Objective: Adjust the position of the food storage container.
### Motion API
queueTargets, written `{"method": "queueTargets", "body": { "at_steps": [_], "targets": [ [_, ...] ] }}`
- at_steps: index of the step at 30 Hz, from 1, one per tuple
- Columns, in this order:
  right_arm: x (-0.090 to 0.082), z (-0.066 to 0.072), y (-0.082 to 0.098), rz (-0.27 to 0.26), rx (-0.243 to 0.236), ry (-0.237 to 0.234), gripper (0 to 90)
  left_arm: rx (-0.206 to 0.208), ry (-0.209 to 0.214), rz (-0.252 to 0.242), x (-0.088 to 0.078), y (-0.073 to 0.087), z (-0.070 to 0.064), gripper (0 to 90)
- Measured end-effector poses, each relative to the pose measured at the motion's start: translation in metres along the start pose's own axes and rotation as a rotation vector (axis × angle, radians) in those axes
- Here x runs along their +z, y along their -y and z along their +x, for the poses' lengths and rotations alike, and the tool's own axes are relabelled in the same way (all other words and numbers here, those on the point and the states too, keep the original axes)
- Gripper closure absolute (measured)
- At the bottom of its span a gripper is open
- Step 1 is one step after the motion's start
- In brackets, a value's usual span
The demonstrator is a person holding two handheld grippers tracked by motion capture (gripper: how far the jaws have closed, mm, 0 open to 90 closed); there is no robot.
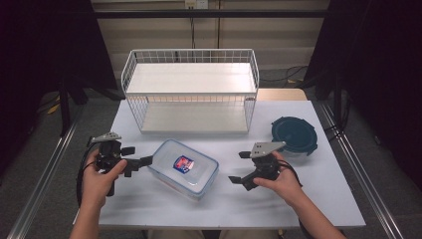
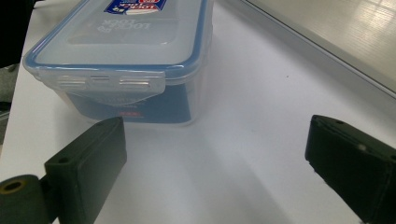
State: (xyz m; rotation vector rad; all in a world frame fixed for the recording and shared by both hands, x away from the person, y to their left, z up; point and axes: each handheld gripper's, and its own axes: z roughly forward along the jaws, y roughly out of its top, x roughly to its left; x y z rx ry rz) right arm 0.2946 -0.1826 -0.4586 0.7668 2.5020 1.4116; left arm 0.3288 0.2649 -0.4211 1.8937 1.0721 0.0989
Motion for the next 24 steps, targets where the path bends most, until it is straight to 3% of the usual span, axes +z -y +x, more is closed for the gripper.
{"method": "queueTargets", "body": {
  "at_steps": [5, 9, 14, 17, 24],
  "targets": [
    [0.002, 0.002, 0.0, 0.004, -0.003, -0.01, 5.3, 0.011, -0.003, 0.007, 0.0, 0.001, -0.001, 2.3],
    [0.003, 0.003, -0.001, 0.01, -0.005, -0.01, 5.5, 0.038, 0.027, 0.028, 0.001, 0.002, -0.004, 2.3],
    [0.002, 0.0, -0.003, 0.002, -0.006, -0.005, 5.5, 0.108, 0.009, 0.073, 0.003, 0.004, -0.012, 1.5],
    [0.001, -0.002, -0.003, -0.005, 0.002, 0.003, 5.5, 0.12, -0.007, 0.093, 0.001, 0.006, -0.014, 2.2],
    [0.005, -0.004, -0.006, -0.004, 0.003, -0.003, 5.5, 0.14, 0.044, 0.137, -0.005, 0.012, -0.019, 32.0]
  ]
}}
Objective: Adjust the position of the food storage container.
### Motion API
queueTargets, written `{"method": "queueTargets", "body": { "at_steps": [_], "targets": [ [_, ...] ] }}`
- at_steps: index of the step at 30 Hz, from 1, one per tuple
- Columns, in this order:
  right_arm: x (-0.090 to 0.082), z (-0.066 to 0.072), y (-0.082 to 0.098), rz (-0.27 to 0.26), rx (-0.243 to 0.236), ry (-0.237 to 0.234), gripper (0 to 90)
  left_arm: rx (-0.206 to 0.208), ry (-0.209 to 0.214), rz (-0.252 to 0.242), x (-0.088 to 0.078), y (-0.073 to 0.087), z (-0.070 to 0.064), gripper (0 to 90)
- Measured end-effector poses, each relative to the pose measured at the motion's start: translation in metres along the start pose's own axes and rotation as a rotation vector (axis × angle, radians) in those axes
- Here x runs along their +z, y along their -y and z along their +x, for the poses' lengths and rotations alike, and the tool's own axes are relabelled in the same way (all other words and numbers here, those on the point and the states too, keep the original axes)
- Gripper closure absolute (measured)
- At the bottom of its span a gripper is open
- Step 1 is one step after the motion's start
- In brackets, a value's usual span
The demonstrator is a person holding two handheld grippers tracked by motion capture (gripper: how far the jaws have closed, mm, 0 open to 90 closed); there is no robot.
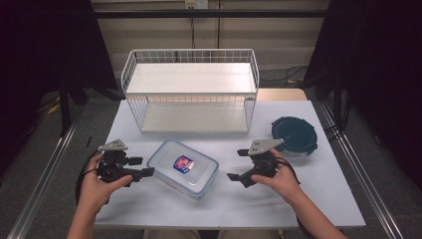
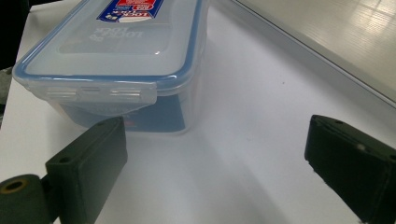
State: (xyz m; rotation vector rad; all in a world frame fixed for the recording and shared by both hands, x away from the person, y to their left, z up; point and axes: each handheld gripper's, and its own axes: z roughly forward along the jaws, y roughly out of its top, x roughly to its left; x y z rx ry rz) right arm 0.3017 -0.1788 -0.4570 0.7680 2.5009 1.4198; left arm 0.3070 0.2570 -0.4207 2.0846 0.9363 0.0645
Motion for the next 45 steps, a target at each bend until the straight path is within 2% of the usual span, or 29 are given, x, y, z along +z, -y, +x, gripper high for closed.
{"method": "queueTargets", "body": {
  "at_steps": [3, 4, 6, 10, 12, 14, 17, 19, 22, 25, 26, 29, 33, 34, 39, 45],
  "targets": [
    [0.003, 0.0, -0.002, -0.004, -0.004, -0.003, 5.5, 0.022, 0.021, 0.05, -0.001, 0.003, -0.004, 45.3],
    [0.003, -0.001, -0.003, -0.007, -0.005, -0.006, 5.5, 0.023, 0.015, 0.071, -0.002, 0.004, -0.005, 48.3],
    [0.004, -0.001, -0.005, -0.006, -0.007, -0.005, 5.5, 0.005, 0.035, 0.111, -0.002, 0.005, -0.006, 56.5],
    [0.007, -0.002, -0.007, -0.011, -0.006, -0.011, 5.5, 0.002, 0.05, 0.134, 0.0, 0.01, -0.009, 70.8],
    [0.008, -0.002, -0.008, -0.011, -0.006, -0.019, 5.5, 0.005, 0.067, 0.167, 0.002, 0.012, -0.01, 76.7],
    [0.01, -0.002, -0.009, -0.012, -0.008, -0.027, 5.5, -0.001, 0.099, 0.166, 0.006, 0.015, -0.013, 80.5],
    [0.01, -0.003, -0.009, -0.012, -0.012, -0.024, 5.5, 0.012, 0.132, 0.168, 0.01, 0.015, -0.018, 82.1],
    [0.011, -0.003, -0.009, -0.014, -0.011, -0.025, 5.5, 0.007, 0.16, 0.155, 0.014, 0.014, -0.022, 83.1],
    [0.011, -0.003, -0.01, -0.016, -0.011, -0.024, 5.5, 0.023, 0.176, 0.143, 0.02, 0.012, -0.028, 84.6],
    [0.011, -0.002, -0.01, -0.014, -0.01, -0.023, 5.5, 0.018, 0.221, 0.12, 0.027, 0.01, -0.033, 85.4],
    [0.011, -0.002, -0.01, -0.015, -0.011, -0.023, 5.5, 0.022, 0.228, 0.134, 0.03, 0.009, -0.034, 86.4],
    [0.01, -0.002, -0.009, -0.015, -0.008, -0.022, 5.5, 0.028, 0.206, 0.152, 0.037, 0.01, -0.036, 87.0],
    [0.009, -0.003, -0.007, -0.012, -0.007, -0.018, 5.5, 0.036, 0.243, 0.18, 0.045, 0.008, -0.041, 87.8],
    [0.009, -0.003, -0.007, -0.011, -0.007, -0.014, 5.5, 0.047, 0.226, 0.184, 0.046, 0.006, -0.044, 87.8],
    [0.007, -0.004, -0.005, -0.015, 0.002, -0.006, 5.5, 0.025, 0.248, 0.155, 0.056, 0.003, -0.049, 89.4],
    [0.006, -0.004, -0.003, -0.01, 0.004, 0.004, 5.5, 0.055, 0.285, 0.153, 0.07, -0.001, -0.057, 89.4]
  ]
}}
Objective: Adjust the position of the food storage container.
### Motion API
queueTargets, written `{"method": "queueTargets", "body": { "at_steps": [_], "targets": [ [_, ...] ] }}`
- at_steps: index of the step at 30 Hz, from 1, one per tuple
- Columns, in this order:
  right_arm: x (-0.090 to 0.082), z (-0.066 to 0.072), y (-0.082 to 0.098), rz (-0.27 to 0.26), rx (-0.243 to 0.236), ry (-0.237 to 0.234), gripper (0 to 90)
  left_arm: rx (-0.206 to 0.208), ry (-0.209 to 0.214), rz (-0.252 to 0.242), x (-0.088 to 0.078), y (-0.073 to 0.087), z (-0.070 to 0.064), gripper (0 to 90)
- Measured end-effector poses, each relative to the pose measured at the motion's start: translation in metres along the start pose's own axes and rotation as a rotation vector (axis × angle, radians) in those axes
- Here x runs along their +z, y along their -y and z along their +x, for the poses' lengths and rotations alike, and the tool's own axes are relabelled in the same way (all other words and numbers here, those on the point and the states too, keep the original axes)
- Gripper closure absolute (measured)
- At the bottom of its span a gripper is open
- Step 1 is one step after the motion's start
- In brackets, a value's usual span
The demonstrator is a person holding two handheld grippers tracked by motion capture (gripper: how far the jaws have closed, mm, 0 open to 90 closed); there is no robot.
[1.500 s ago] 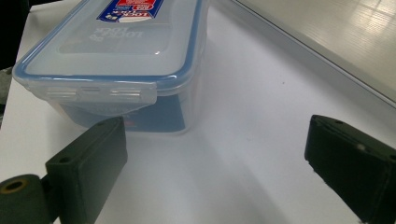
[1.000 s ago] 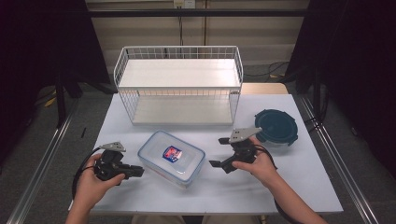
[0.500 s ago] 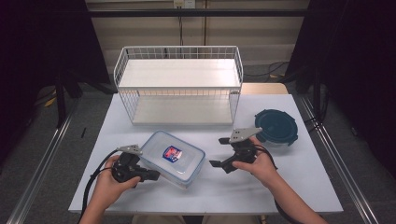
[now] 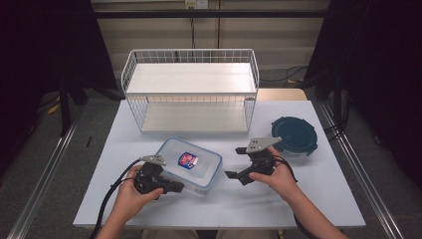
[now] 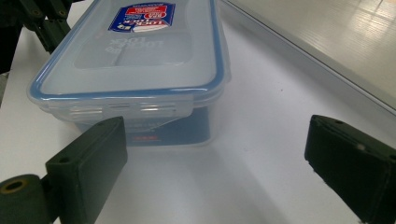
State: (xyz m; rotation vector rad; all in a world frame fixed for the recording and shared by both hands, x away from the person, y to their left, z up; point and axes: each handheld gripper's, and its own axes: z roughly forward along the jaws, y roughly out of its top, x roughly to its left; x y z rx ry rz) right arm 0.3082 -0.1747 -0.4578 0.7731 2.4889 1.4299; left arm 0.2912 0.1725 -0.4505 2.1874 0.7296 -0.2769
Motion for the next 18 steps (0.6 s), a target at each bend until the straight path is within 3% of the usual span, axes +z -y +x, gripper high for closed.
{"method": "queueTargets", "body": {
  "at_steps": [8, 12, 15, 17, 18],
  "targets": [
    [-0.005, -0.001, 0.004, -0.003, 0.019, 0.022, 5.6, 0.0, 0.019, -0.033, 0.017, -0.011, 0.001, 89.4],
    [-0.007, -0.002, 0.007, -0.003, 0.055, 0.029, 5.6, -0.004, 0.027, -0.048, 0.023, -0.014, 0.003, 88.9],
    [-0.009, -0.003, 0.008, -0.004, 0.062, 0.032, 5.6, 0.007, 0.023, -0.047, 0.02, -0.014, 0.002, 84.4],
    [-0.009, -0.002, 0.008, -0.005, 0.068, 0.032, 5.5, 0.007, 0.019, -0.045, 0.016, -0.013, 0.001, 74.0],
    [-0.009, -0.002, 0.008, -0.005, 0.068, 0.032, 5.5, 0.004, -0.003, -0.044, 0.013, -0.011, 0.0, 74.0]
  ]
}}
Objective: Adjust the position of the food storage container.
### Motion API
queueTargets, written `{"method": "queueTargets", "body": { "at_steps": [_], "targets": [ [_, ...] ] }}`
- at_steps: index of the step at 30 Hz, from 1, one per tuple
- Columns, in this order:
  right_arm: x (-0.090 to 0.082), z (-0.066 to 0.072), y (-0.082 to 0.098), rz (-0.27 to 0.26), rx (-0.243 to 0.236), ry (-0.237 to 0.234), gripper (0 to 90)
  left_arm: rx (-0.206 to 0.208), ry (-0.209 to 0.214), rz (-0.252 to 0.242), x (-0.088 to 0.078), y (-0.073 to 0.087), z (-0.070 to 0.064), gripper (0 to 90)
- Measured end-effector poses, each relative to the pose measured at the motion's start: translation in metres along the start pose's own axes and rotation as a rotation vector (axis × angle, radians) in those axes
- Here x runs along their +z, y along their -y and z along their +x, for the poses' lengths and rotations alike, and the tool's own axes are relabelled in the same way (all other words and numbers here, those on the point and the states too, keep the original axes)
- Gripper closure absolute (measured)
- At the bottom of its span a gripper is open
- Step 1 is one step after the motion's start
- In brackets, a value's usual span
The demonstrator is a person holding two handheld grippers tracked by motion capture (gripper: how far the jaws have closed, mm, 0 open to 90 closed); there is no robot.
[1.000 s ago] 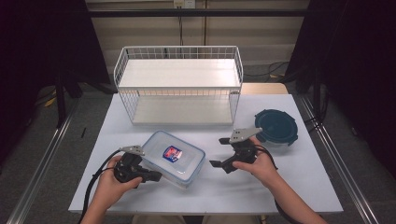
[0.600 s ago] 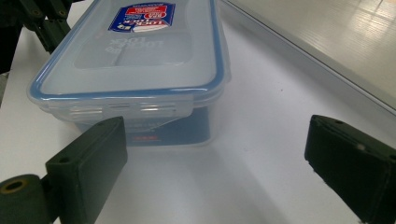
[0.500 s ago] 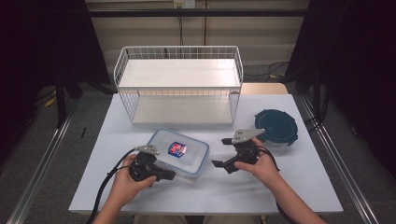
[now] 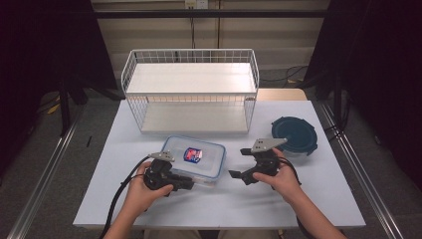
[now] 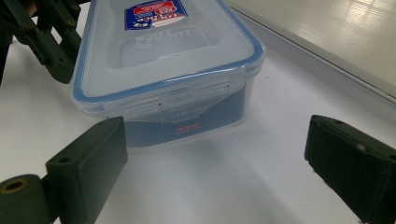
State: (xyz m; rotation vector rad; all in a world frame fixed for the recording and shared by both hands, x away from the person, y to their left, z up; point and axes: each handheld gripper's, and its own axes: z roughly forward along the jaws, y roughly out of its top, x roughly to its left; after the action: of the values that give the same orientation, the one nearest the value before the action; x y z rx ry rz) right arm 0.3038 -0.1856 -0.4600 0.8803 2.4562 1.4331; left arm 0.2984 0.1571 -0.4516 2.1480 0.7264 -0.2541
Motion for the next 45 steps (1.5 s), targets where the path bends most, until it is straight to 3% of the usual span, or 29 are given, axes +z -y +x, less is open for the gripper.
{"method": "queueTargets", "body": {
  "at_steps": [3, 5, 7, 11, 14, 16, 19, 23, 30, 36, 41, 42, 44, 45],
  "targets": [
    [0.004, 0.003, -0.001, -0.004, 0.009, -0.007, 5.0, -0.034, 0.009, -0.009, -0.011, 0.002, -0.001, 58.8],
    [0.005, 0.003, -0.001, -0.006, 0.007, -0.013, 5.0, -0.052, 0.017, -0.025, -0.02, 0.002, -0.001, 55.6],
    [0.007, 0.005, -0.003, -0.03, 0.034, -0.015, 3.8, -0.062, 0.025, -0.073, -0.03, 0.003, 0.0, 47.7],
    [0.008, 0.006, -0.004, -0.044, 0.049, -0.021, 3.6, -0.103, 0.02, -0.159, -0.053, 0.004, 0.005, 42.6],
    [0.008, 0.007, -0.005, -0.054, 0.067, -0.02, 3.7, -0.13, -0.008, -0.206, -0.067, 0.005, 0.01, 40.2],
    [0.008, 0.008, -0.005, -0.061, 0.083, -0.027, 7.1, -0.149, -0.056, -0.219, -0.074, 0.005, 0.014, 36.0],
    [0.009, 0.012, -0.005, -0.087, 0.145, -0.057, 9.9, -0.176, -0.1, -0.232, -0.079, 0.006, 0.022, 27.5],
    [0.011, 0.014, -0.004, -0.109, 0.197, -0.058, 10.3, -0.225, -0.149, -0.29, -0.086, 0.005, 0.032, 25.7],
    [0.016, 0.016, 0.004, -0.111, 0.41, -0.079, 16.3, -0.289, -0.176, -0.311, -0.082, 0.0, 0.049, 22.3],
    [0.018, 0.015, 0.01, -0.112, 0.49, -0.043, 19.7, -0.331, -0.168, -0.3, -0.067, -0.004, 0.065, 21.9],
    [0.02, 0.017, 0.013, -0.14, 0.552, -0.051, 23.9, -0.382, -0.167, -0.302, -0.059, -0.004, 0.074, 22.1],
    [0.021, 0.018, 0.013, -0.144, 0.563, -0.052, 24.7, -0.375, -0.163, -0.293, -0.058, -0.004, 0.076, 22.3],
    [0.023, 0.019, 0.013, -0.155, 0.588, -0.054, 25.9, -0.403, -0.135, -0.313, -0.054, -0.005, 0.078, 22.6],
    [0.024, 0.02, 0.014, -0.165, 0.605, -0.064, 26.4, -0.386, -0.129, -0.313, -0.053, -0.006, 0.079, 23.0]
  ]
}}
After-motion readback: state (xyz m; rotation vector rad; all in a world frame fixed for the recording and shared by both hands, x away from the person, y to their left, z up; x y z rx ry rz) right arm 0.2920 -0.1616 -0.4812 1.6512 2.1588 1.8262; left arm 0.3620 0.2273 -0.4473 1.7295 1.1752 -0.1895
